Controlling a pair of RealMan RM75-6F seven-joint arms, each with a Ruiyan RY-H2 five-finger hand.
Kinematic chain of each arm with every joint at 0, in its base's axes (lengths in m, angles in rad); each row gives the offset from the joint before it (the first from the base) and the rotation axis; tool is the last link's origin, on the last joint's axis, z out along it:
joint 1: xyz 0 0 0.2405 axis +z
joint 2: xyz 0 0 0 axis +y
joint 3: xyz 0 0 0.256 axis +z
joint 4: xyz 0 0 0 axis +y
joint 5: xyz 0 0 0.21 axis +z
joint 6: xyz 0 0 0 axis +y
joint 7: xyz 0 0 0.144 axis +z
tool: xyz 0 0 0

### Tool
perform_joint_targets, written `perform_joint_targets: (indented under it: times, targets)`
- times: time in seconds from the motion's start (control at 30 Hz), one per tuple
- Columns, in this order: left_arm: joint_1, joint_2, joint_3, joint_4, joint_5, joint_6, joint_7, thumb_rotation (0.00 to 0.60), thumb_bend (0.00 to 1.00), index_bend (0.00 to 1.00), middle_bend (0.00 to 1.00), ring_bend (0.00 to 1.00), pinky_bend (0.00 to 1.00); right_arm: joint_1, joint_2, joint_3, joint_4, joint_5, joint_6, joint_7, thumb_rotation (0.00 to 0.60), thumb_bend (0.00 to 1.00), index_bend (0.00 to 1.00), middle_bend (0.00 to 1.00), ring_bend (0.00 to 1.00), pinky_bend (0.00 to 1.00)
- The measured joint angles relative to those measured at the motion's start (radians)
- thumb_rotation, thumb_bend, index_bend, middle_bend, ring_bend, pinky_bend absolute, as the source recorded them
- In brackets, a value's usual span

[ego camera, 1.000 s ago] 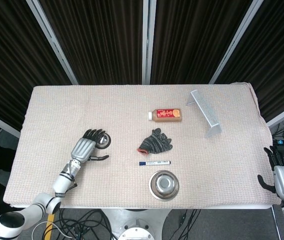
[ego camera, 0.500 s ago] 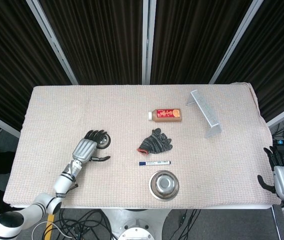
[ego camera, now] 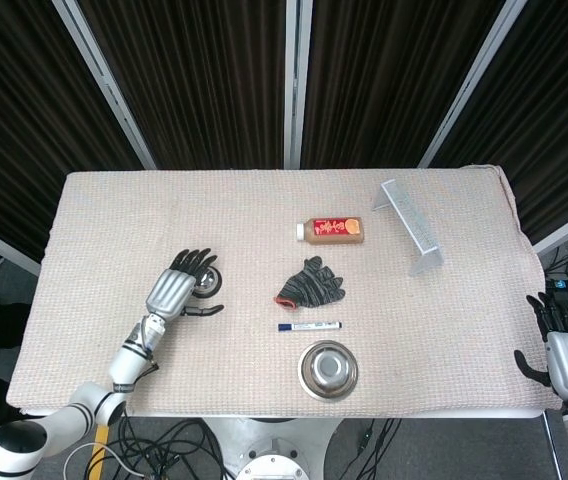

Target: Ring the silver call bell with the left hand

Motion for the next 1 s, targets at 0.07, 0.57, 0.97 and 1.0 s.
perform_joint_targets:
  times: [0.07, 0.57, 0.97, 1.0]
  targets:
    - [0.008, -0.003, 0.01, 0.005, -0.004, -0.02, 0.002, 0.049, 0.0, 0.0, 0.0, 0.0, 0.0, 0.0, 0.0, 0.0, 0.001, 0.002, -0.002, 0.001, 0.6, 0.26, 0.0, 0.0, 0.0, 0.0]
    - [0.001, 0.007, -0.009, -0.01, 0.003, 0.036, -0.002, 0.049, 0.0, 0.0, 0.0, 0.0, 0.0, -0.001, 0.001, 0.001, 0.004, 0.002, -0.001, 0.009, 0.6, 0.26, 0.0, 0.0, 0.0, 0.0]
    - [0.164, 0.256, -0.01, -0.372, -0.051, 0.204, 0.209, 0.063, 0.0, 0.0, 0.0, 0.0, 0.0, 0.008, 0.012, 0.015, -0.023, -0.022, 0.02, 0.016, 0.6, 0.26, 0.0, 0.0, 0.0, 0.0]
    - [0.185, 0.289, -0.006, -0.416, -0.057, 0.22, 0.231, 0.064, 0.0, 0.0, 0.0, 0.0, 0.0, 0.009, 0.01, 0.014, -0.023, -0.023, 0.017, 0.016, 0.6, 0.26, 0.0, 0.0, 0.0, 0.0]
